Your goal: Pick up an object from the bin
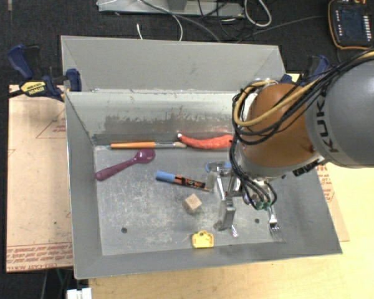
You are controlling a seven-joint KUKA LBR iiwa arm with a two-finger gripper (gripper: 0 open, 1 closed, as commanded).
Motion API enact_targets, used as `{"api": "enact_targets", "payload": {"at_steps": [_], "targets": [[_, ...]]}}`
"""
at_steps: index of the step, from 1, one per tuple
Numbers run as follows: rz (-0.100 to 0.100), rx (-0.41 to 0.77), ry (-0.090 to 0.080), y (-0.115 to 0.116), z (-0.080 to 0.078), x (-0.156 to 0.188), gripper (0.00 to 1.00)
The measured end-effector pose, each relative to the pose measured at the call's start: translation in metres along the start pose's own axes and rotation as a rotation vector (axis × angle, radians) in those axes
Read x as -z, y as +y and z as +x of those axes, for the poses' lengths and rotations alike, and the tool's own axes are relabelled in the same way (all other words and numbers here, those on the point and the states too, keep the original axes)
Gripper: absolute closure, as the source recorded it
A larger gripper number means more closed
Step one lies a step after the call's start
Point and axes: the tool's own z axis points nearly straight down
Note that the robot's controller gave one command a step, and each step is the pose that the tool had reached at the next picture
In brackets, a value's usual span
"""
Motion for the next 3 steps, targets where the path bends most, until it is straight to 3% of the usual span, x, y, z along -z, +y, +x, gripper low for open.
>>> {"api": "enact_targets", "payload": {"at_steps": [1,2,3], "targets": [[0.000,-0.002,-0.008,0.000,-0.002,0.004,0.00],[-0.002,-0.255,-0.004,0.018,-0.047,-0.094,0.00],[-0.003,-0.266,-0.015,0.021,-0.052,-0.029,0.00]]}}
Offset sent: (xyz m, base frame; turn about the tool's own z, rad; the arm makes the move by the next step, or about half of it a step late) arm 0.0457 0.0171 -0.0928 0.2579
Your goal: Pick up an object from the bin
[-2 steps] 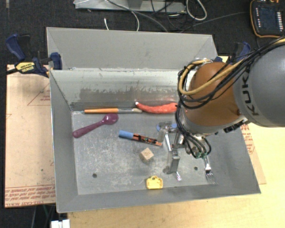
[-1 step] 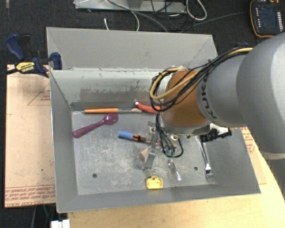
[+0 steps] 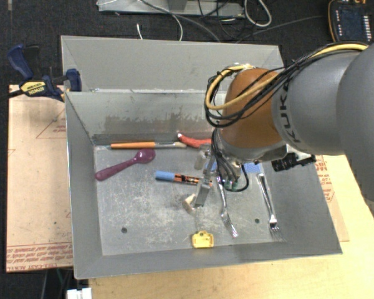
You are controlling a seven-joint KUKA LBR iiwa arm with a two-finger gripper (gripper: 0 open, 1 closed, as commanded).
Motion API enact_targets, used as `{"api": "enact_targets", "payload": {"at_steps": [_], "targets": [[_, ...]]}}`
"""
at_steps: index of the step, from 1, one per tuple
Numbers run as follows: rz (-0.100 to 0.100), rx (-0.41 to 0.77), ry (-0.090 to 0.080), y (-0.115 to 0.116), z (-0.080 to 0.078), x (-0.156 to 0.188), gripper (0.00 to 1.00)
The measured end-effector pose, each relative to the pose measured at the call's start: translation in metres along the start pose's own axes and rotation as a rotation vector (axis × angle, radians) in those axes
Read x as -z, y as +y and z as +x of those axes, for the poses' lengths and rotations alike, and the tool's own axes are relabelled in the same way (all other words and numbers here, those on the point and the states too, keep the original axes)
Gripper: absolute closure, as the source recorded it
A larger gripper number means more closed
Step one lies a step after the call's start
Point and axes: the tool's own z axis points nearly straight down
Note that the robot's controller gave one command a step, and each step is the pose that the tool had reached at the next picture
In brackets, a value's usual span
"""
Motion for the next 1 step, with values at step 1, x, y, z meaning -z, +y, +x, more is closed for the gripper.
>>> {"api": "enact_targets", "payload": {"at_steps": [1], "targets": [[0.006,-0.235,0.017,0.0023,0.0252,-0.0342,0.00]]}}
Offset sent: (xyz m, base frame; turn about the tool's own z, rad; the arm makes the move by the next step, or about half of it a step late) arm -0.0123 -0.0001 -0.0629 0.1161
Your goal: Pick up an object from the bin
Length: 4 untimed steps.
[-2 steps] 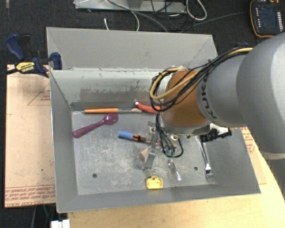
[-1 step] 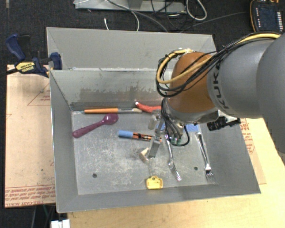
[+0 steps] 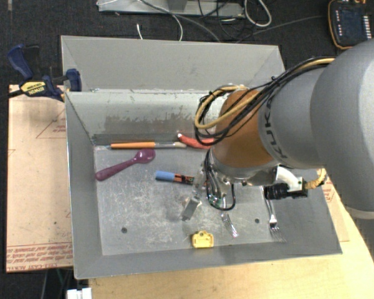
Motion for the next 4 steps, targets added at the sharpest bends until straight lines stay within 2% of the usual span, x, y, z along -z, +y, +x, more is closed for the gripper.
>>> {"api": "enact_targets", "payload": {"at_steps": [1,2,3,4], "targets": [[-0.008,0.118,-0.017,-0.002,-0.015,-0.028,0.00],[-0.006,-0.074,-0.009,-0.005,0.009,-0.027,1.00],[-0.006,-0.074,-0.009,-0.005,0.009,-0.027,1.00],[0.001,-0.072,0.001,-0.007,0.013,0.003,1.00]]}}
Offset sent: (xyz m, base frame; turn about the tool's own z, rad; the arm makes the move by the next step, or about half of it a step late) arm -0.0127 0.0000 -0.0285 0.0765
